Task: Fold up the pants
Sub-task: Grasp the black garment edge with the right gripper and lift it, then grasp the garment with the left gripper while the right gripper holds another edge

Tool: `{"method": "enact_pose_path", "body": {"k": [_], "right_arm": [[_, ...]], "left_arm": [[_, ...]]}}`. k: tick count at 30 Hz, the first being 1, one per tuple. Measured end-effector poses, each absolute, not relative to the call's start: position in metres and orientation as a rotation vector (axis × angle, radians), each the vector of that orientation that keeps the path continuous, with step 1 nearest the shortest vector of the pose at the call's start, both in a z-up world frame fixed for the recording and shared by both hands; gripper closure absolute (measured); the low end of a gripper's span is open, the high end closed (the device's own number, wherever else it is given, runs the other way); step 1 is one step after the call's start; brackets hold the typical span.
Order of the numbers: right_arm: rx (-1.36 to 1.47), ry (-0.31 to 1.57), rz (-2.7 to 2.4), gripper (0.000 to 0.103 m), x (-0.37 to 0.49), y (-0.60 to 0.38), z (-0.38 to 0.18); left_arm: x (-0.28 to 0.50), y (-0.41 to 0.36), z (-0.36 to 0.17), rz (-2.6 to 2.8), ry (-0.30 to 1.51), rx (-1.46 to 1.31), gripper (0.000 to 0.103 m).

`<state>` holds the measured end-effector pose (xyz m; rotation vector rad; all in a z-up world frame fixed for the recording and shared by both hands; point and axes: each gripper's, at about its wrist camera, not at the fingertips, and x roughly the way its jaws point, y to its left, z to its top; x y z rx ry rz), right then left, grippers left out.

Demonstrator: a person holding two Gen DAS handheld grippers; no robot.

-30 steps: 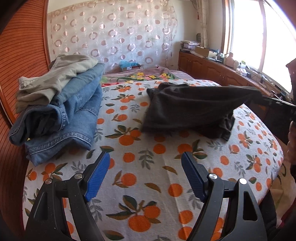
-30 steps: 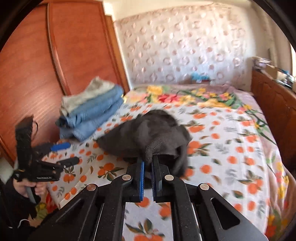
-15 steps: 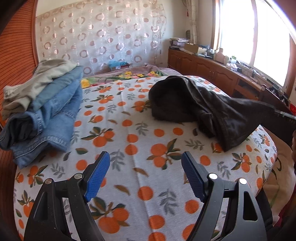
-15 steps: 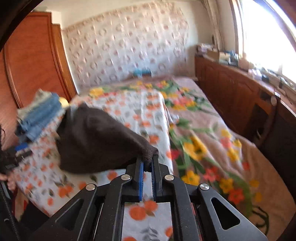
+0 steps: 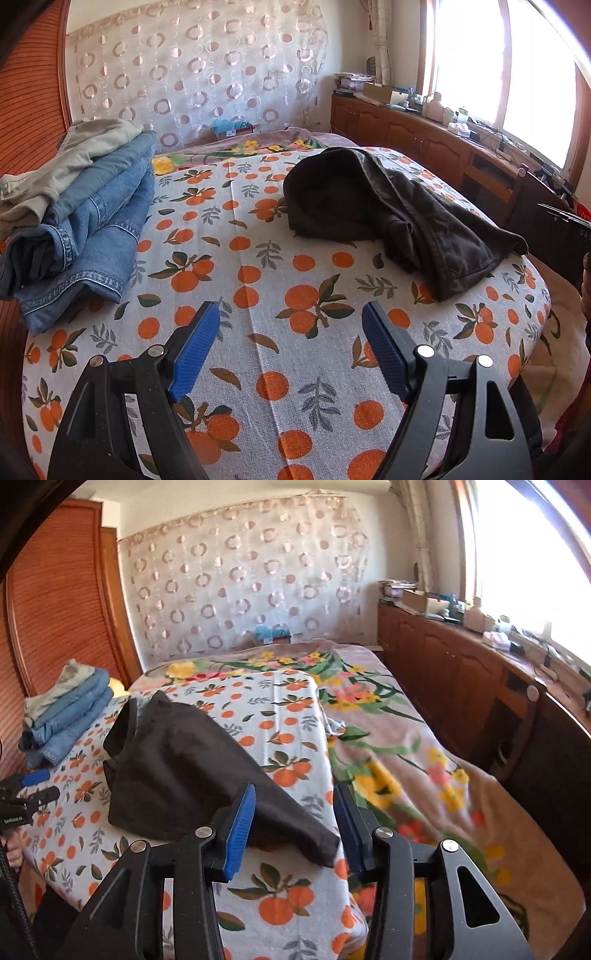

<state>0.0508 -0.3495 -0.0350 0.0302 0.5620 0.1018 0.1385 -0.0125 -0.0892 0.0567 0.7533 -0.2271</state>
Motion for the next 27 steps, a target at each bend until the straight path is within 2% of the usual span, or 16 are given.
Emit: {"method": "enact_pose_path", "body": {"k": [11, 12, 15, 22, 25, 27], "right_arm": [[0.068, 0.591, 0.123, 0.057, 0.070, -0.354, -0.042], [0.072, 0.594, 0.123, 0.057, 0.070, -0.356, -0.043], [0.076, 0.599, 0.126, 0.057, 0.071, -0.358, -0.042], [0.082, 0.599, 0.127, 0.057, 0.070, -0.361, -0.043], [0.082, 0.603, 0.129, 0.057, 0.071, -0.360, -0.045], [0.085, 0.606, 0.130, 0.057, 0.072, -0.359, -0.047]], "left_arm": [[0.146, -0.060, -0.086, -0.381, 0.779, 0.042, 0.023], [0.149, -0.067, -0.088, -0.409, 0.789, 0.039, 0.030], [0.160, -0.088, -0.096, -0.459, 0.845, 0.052, 0.040], [0.165, -0.118, -0.106, -0.564, 0.912, 0.046, 0.055], [0.166, -0.124, -0.106, -0.585, 0.917, 0.042, 0.064], [0.171, -0.130, -0.110, -0.595, 0.918, 0.049, 0.080]]}}
